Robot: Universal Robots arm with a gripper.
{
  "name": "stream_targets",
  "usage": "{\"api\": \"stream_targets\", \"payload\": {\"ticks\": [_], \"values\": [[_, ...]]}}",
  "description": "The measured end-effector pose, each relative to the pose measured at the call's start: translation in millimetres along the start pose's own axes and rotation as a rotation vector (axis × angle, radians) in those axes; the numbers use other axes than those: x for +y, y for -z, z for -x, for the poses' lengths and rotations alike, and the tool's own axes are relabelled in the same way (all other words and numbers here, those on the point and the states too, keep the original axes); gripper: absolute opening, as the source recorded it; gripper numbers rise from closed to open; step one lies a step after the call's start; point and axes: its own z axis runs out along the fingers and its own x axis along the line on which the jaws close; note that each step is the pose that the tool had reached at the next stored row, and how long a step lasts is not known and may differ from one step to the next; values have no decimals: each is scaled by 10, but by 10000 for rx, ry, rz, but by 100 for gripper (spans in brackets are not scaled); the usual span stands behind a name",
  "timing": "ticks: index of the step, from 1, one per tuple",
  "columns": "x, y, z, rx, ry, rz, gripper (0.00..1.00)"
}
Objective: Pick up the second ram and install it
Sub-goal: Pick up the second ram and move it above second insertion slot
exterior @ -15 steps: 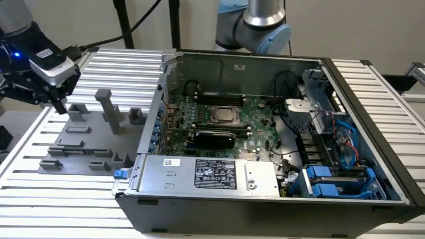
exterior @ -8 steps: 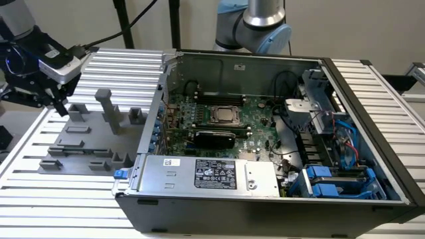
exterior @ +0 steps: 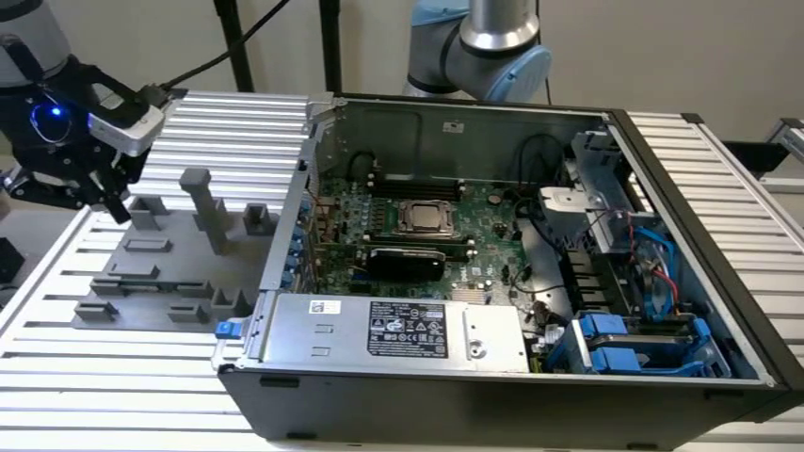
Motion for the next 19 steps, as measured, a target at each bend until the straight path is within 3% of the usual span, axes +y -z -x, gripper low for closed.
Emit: {"api": "stream_targets", "payload": {"ticks": [13,16,19], "values": [[-4,-80,-2,92,2355,-4,0],[-4,-93,-2,107,2903,-40,0],[-4,-103,-3,115,3392,-136,0]]}}
